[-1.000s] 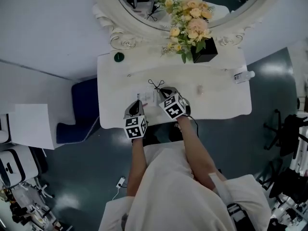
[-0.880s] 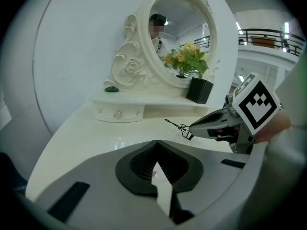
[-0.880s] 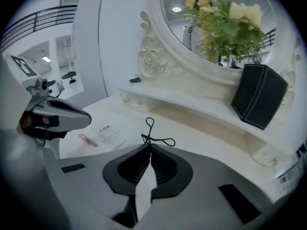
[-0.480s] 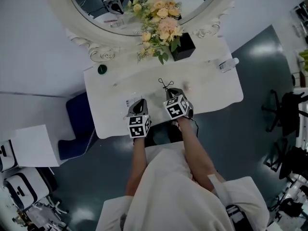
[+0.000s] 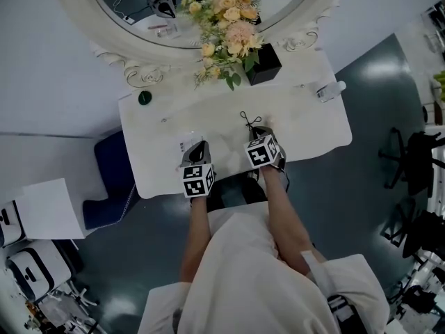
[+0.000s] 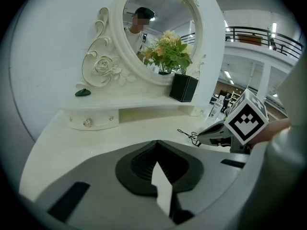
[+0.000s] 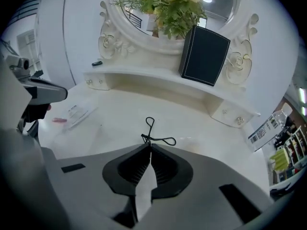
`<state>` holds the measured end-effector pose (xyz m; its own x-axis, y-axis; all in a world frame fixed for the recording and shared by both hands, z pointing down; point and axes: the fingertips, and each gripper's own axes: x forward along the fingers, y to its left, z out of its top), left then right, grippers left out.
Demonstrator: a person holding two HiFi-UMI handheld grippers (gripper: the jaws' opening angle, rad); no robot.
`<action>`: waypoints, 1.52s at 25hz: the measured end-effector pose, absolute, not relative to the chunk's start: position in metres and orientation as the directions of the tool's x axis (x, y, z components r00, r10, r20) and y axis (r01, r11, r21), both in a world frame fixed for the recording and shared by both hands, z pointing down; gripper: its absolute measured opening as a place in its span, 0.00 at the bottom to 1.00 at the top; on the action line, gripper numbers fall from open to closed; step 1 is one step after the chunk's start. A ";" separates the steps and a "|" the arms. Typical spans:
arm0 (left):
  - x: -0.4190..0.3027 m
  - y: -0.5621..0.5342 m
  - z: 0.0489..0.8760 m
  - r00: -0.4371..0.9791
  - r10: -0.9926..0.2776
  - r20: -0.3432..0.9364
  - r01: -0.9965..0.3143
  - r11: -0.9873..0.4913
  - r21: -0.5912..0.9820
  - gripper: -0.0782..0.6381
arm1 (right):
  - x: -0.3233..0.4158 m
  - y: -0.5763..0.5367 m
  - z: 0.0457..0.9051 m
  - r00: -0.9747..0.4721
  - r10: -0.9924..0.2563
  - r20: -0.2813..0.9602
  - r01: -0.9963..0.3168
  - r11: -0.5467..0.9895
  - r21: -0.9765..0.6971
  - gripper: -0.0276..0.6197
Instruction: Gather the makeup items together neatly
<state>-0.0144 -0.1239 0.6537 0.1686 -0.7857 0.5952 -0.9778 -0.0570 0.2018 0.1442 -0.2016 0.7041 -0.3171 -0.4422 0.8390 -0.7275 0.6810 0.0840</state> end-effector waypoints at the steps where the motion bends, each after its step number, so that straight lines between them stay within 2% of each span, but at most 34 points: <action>1: -0.016 -0.124 0.654 0.167 -0.786 0.595 -0.977 -0.053 0.205 0.13 | 0.144 -0.202 0.705 -0.315 -0.443 0.839 -0.728 0.681 0.087 0.12; 7: -0.024 -0.123 0.656 0.161 -0.791 0.590 -0.974 -0.030 0.225 0.13 | 0.142 -0.203 0.703 -0.304 -0.450 0.840 -0.724 0.682 0.104 0.12; 9: -0.031 -0.123 0.654 0.155 -0.794 0.588 -0.974 -0.024 0.225 0.13 | 0.141 -0.202 0.700 -0.306 -0.447 0.841 -0.722 0.685 0.101 0.19; 13: -0.043 -0.122 0.652 0.142 -0.801 0.581 -0.974 -0.008 0.227 0.13 | 0.136 -0.207 0.685 -0.311 -0.469 0.827 -0.715 0.689 0.122 0.20; 17: -0.058 -0.112 0.654 0.115 -0.804 0.584 -0.972 0.030 0.232 0.13 | 0.101 -0.212 0.654 -0.427 -0.474 0.770 -0.636 0.763 0.116 0.20; 19: -0.069 -0.103 0.656 0.093 -0.804 0.588 -0.973 0.053 0.226 0.13 | 0.065 -0.201 0.644 -0.539 -0.390 0.747 -0.520 0.852 0.070 0.19; 22: -0.090 -0.086 0.659 0.044 -0.799 0.600 -0.971 0.108 0.215 0.13 | 0.008 -0.164 0.642 -0.667 -0.180 0.723 -0.235 0.972 0.025 0.19; 25: -0.109 -0.065 0.661 -0.016 -0.792 0.610 -0.963 0.176 0.203 0.13 | -0.036 -0.117 0.649 -0.676 0.032 0.736 0.094 0.995 0.042 0.19; 28: -0.126 -0.037 0.659 -0.090 -0.783 0.615 -0.944 0.264 0.199 0.13 | -0.064 -0.074 0.668 -0.604 0.201 0.771 0.355 0.934 0.035 0.19; 32: -0.146 -0.009 0.658 -0.151 -0.771 0.618 -0.925 0.331 0.187 0.13 | -0.084 -0.039 0.691 -0.503 0.304 0.809 0.528 0.849 0.010 0.20; 38: -0.167 0.023 0.656 -0.231 -0.751 0.618 -0.886 0.426 0.186 0.13 | -0.092 -0.014 0.720 -0.363 0.334 0.870 0.673 0.739 -0.003 0.20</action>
<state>-0.1671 0.0231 0.6562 -0.2314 -0.7514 0.6180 -0.8856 0.4257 0.1859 -0.0921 -0.0142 0.7203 -0.3633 0.3343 0.8696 0.6734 0.7393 -0.0029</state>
